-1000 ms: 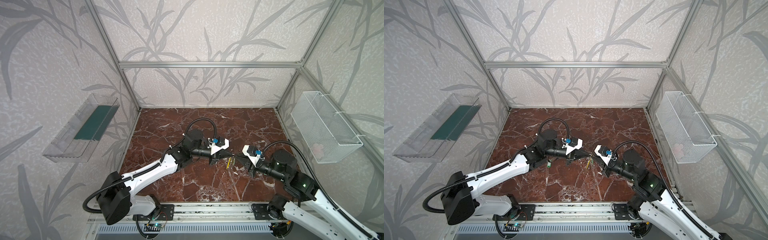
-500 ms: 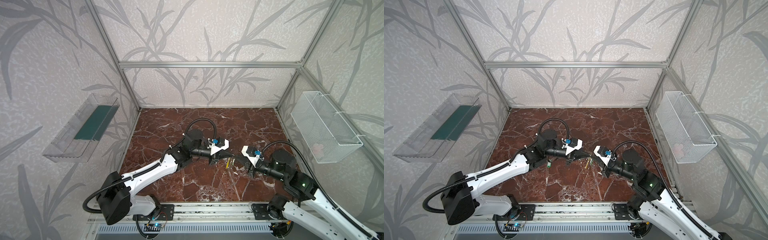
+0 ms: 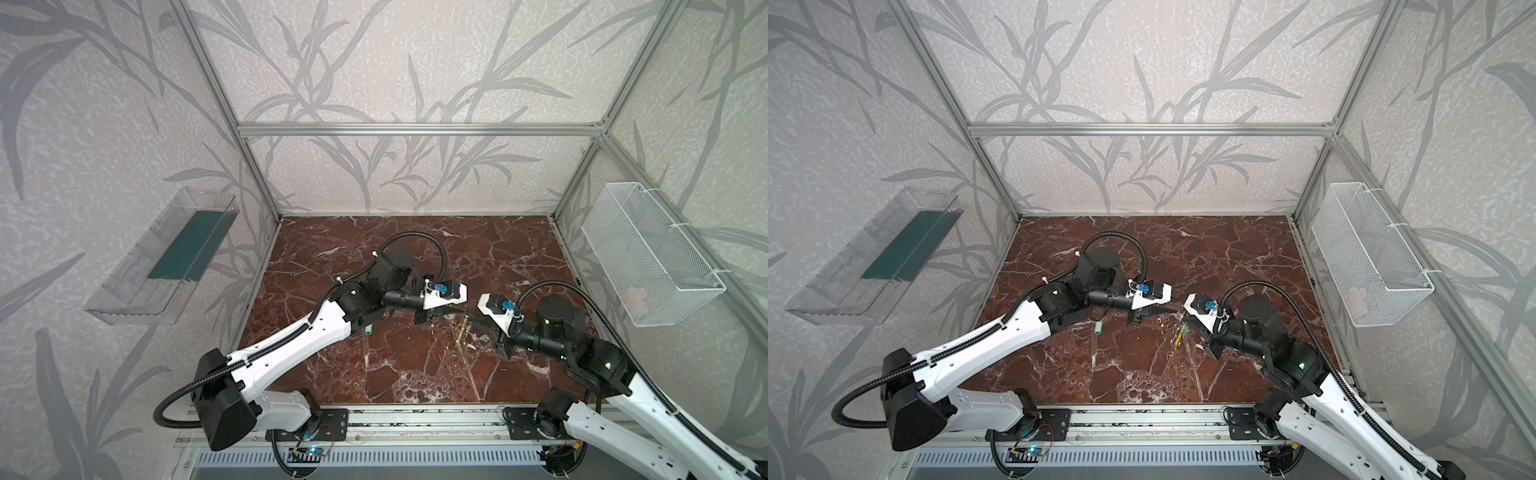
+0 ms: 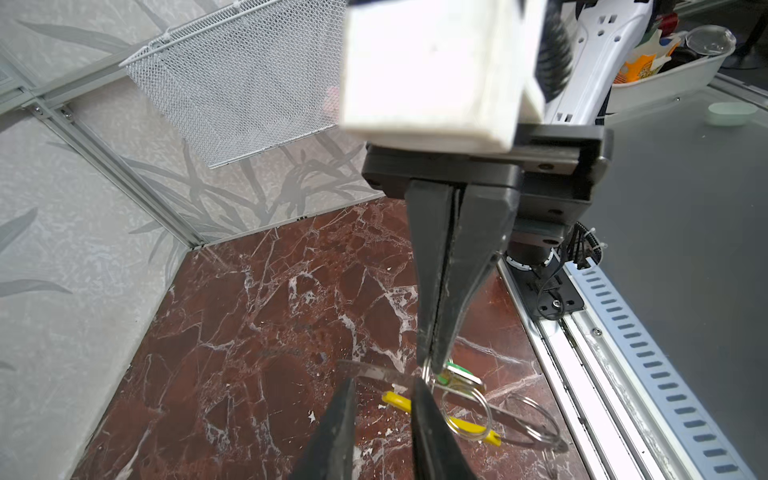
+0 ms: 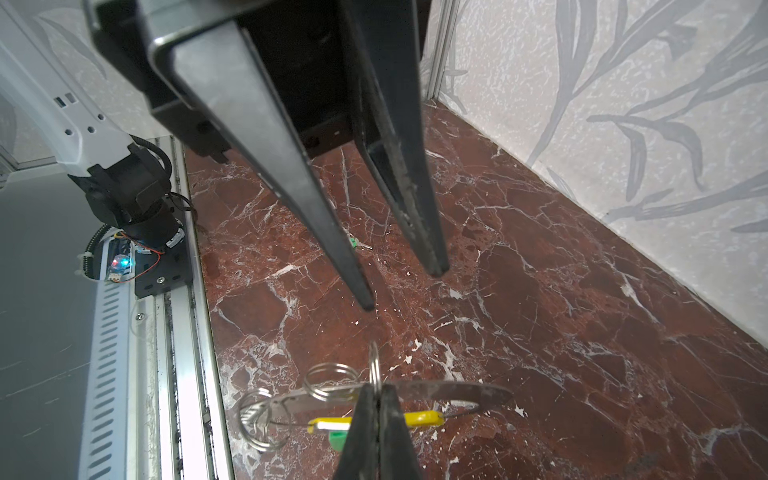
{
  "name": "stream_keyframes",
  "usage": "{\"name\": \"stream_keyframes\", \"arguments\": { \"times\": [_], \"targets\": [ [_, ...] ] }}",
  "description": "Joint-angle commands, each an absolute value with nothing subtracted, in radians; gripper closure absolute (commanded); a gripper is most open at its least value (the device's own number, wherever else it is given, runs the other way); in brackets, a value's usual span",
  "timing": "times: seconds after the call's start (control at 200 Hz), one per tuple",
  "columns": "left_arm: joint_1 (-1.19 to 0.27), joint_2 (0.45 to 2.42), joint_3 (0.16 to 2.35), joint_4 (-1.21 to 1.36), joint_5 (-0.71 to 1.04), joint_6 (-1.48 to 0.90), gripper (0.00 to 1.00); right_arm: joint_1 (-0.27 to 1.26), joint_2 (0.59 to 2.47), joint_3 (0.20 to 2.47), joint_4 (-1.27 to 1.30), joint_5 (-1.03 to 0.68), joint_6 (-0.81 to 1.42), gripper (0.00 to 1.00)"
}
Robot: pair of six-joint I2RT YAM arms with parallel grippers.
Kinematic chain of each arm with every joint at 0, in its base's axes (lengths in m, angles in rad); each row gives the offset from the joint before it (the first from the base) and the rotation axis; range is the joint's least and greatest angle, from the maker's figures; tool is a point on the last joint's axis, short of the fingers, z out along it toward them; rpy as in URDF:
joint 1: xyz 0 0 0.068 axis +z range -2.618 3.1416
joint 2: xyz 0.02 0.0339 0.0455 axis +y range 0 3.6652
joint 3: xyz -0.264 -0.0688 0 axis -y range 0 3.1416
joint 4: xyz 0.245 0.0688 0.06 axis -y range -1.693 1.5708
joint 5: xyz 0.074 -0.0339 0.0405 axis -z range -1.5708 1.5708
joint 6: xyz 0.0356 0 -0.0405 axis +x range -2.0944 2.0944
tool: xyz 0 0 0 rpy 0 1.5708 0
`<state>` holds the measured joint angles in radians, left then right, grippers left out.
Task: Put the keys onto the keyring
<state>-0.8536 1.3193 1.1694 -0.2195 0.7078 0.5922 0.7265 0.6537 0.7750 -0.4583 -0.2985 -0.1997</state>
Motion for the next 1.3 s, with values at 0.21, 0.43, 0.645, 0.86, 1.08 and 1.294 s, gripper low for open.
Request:
{"name": "stream_keyframes", "arguments": {
  "times": [0.21,0.43,0.645,0.86,1.08,1.294],
  "targets": [
    [-0.891,1.331,1.201,-0.33,0.658,0.698,0.74,0.724,0.679,0.822,-0.475,-0.336,-0.195,1.0],
    [-0.897,1.342,1.2,-0.337,0.659,0.696,0.75,0.724,0.677,0.821,-0.461,-0.342,-0.189,1.0],
    [-0.902,1.352,1.201,-0.326,0.651,0.687,0.75,0.724,0.685,0.821,-0.452,-0.362,-0.183,1.0],
    [-0.905,1.361,1.2,-0.319,0.649,0.682,0.81,0.724,0.681,0.815,-0.436,-0.369,-0.176,1.0],
    [-0.907,1.368,1.195,-0.289,0.674,0.657,0.99,0.724,0.677,0.805,-0.422,-0.366,-0.178,1.0],
    [-0.888,1.355,1.151,-0.194,0.72,0.557,1.0,0.721,0.606,0.774,-0.433,-0.251,-0.191,0.77]
  ]
}}
